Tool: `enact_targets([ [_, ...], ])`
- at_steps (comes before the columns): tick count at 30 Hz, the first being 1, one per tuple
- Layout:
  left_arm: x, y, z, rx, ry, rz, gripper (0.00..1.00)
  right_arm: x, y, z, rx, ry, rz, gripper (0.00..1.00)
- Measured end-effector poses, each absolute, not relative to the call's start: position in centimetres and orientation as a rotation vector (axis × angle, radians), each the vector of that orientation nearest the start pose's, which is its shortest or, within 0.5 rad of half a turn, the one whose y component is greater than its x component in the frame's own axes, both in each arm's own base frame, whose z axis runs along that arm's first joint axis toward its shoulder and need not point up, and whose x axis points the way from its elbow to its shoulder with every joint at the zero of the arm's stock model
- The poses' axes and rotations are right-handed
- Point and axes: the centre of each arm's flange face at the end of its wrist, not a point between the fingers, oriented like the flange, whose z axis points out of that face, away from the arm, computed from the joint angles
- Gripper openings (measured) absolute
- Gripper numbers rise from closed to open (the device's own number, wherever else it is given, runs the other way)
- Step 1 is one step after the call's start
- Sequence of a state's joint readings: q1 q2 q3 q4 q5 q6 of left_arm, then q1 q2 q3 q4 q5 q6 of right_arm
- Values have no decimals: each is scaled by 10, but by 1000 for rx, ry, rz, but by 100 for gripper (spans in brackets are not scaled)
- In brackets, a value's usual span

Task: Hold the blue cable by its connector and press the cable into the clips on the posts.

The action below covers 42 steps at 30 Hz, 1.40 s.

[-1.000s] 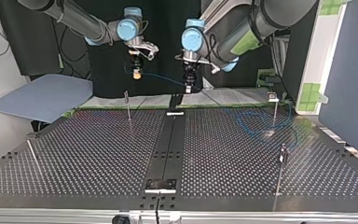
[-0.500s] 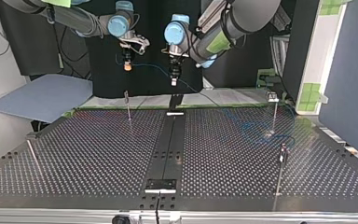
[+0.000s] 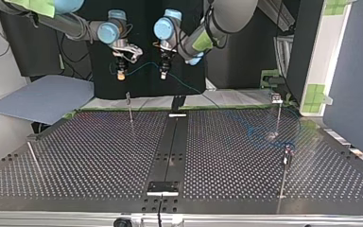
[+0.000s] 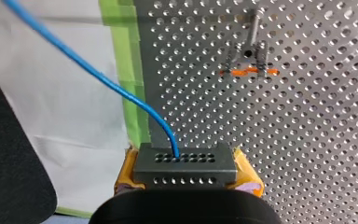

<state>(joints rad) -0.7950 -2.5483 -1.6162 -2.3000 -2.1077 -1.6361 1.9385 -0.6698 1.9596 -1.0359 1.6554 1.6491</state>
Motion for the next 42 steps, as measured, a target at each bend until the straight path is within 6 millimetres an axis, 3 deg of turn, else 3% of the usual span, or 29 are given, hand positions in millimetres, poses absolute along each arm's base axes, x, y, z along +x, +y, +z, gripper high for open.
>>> enact_targets([
  [14, 382, -524, -96, 241, 1752, -143, 0, 291, -458, -66, 1571, -1236, 1324, 0],
  [21, 386, -544, -89, 233, 1739, -173, 0, 289, -469, -63, 1570, -1193, 1366, 0],
  [29, 395, -562, -74, 193, 1720, -202, 0, 268, -480, -63, 1553, -1224, 1350, 0],
  [42, 412, -559, -67, 150, 1707, -181, 0, 238, -497, -64, 1550, -1247, 1360, 0],
])
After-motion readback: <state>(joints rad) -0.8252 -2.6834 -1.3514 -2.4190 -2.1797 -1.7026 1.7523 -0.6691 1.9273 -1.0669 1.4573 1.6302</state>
